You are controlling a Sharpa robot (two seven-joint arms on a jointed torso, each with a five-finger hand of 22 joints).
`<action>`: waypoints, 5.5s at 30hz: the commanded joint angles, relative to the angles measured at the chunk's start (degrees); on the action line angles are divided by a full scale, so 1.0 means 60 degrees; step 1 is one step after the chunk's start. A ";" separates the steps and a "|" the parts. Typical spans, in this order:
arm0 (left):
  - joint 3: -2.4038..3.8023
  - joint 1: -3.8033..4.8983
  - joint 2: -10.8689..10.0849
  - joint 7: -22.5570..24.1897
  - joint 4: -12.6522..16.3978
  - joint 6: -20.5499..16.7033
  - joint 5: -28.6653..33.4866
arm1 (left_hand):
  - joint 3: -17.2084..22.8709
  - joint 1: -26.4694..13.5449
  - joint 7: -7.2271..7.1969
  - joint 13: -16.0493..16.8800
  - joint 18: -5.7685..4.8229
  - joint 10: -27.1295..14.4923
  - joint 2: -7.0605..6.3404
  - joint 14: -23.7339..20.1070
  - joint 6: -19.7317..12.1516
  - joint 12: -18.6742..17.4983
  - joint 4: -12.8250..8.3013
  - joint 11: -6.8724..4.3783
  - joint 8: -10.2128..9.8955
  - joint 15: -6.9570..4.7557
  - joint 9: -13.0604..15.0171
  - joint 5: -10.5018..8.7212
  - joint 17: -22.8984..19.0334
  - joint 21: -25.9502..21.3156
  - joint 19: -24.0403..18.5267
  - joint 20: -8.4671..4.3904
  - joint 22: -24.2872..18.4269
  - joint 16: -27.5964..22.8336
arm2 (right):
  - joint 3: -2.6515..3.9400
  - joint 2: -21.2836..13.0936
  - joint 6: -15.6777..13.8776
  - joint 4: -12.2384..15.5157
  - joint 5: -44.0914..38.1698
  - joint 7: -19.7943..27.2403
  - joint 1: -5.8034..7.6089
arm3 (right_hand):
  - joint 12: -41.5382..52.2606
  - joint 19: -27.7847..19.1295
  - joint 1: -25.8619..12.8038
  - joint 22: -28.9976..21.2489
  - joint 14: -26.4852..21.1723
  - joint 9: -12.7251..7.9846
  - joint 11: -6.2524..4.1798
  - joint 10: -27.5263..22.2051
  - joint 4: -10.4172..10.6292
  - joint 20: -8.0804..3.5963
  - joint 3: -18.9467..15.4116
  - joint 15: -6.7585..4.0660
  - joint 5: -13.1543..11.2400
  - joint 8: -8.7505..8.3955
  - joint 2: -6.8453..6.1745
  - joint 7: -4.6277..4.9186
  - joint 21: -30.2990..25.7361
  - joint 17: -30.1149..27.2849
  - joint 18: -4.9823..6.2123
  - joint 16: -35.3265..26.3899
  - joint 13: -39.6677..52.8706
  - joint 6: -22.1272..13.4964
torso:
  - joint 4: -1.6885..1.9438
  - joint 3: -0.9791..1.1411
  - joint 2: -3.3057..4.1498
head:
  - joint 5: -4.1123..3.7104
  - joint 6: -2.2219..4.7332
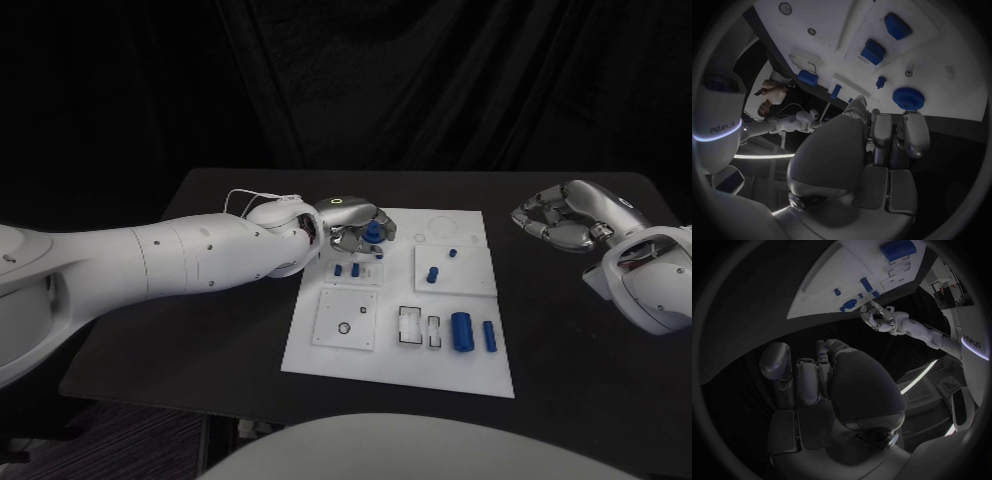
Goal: Assemble the parts on the task board
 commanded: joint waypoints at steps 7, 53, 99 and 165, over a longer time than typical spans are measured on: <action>0.0013 -0.0059 0.0361 0.0279 -0.0345 0.0609 -0.1389 | 0.0655 -0.0607 -0.0143 -0.1015 -0.0141 0.0023 -0.0487 0.0126 0.0128 -0.0349 -0.0013 0.0195 -0.0163 0.0080 -0.1391 -0.0030 -0.0185 0.0224 0.0224 -0.0004 0.1741 0.0001 | 0.0008 -0.0084 -0.0191 0.0072 -0.0055 0.0184 -0.0021 | 0.0027 0.0086 -0.0101 0.1140 0.0380 0.0009 -0.0045 0.0013 0.0106 0.0011 -0.0026 0.0035 0.0120 0.0030 -0.0153 -0.0025 0.0051 0.0531 0.0010 0.0060 0.0623 0.0040 | -0.0061 -0.0075 0.0124 | 0.0013 0.0001; 0.0013 -0.0115 0.0324 -0.0514 -0.0474 -0.0237 -0.1467 | 0.1789 -0.1179 -0.0175 -0.1253 -0.0282 0.0462 -0.0816 0.0546 0.0763 0.0352 -0.0476 0.0342 -0.0076 0.0164 -0.2508 0.1016 0.0108 0.0852 0.0734 0.0059 0.1931 0.0438 | 0.0008 -0.0036 0.0162 0.0016 -0.0055 -0.0102 -0.0022 | -0.0021 0.0068 -0.0091 0.1131 0.0364 -0.0004 -0.0049 -0.0034 0.0097 0.0009 0.0013 0.0032 0.0185 0.0005 -0.0144 -0.0025 -0.0020 0.0492 0.0021 0.0015 0.0572 -0.0010 | -0.0046 -0.0107 0.0241 | 0.0007 0.0001; 0.0052 -0.0135 -0.0182 -0.0204 0.0271 -0.1908 -0.1467 | 0.2639 -0.1474 0.0319 -0.1838 -0.0403 0.2509 -0.0630 0.1089 0.2367 0.0442 -0.1502 -0.0208 0.0356 -0.0299 -0.2571 0.0766 0.0356 0.1368 0.1138 -0.0257 0.2095 0.0695 | 0.0008 -0.0036 0.0257 -0.0020 -0.0055 -0.0123 -0.0023 | -0.0034 0.0053 -0.0059 0.1122 0.0350 -0.0004 -0.0047 -0.0047 0.0081 0.0009 0.0064 0.0033 0.0198 0.0005 -0.0105 -0.0025 -0.0084 0.0456 0.0031 -0.0028 0.0557 -0.0015 | -0.0063 -0.0113 0.0244 | 0.0016 0.0001; 0.0009 -0.0052 -0.1012 -0.0877 0.0527 -0.0023 -0.1466 | 0.2657 -0.1691 0.0284 -0.2139 -0.0306 0.2660 -0.0619 0.0694 0.2293 0.0062 -0.1570 -0.0202 0.0184 -0.0252 -0.2656 0.0445 -0.0207 0.0970 0.0774 -0.0224 0.1957 0.0281 | 0.0006 0.0033 0.0434 -0.0074 0.0130 -0.0136 -0.0025 | -0.0083 0.0032 -0.0020 0.1110 0.0335 -0.0001 -0.0046 -0.0098 0.0064 0.0010 0.0104 0.0035 0.0193 0.0014 -0.0090 -0.0024 -0.0154 0.0430 0.0041 -0.0059 0.0508 -0.0009 | -0.0083 -0.0106 0.0243 | 0.0109 0.0001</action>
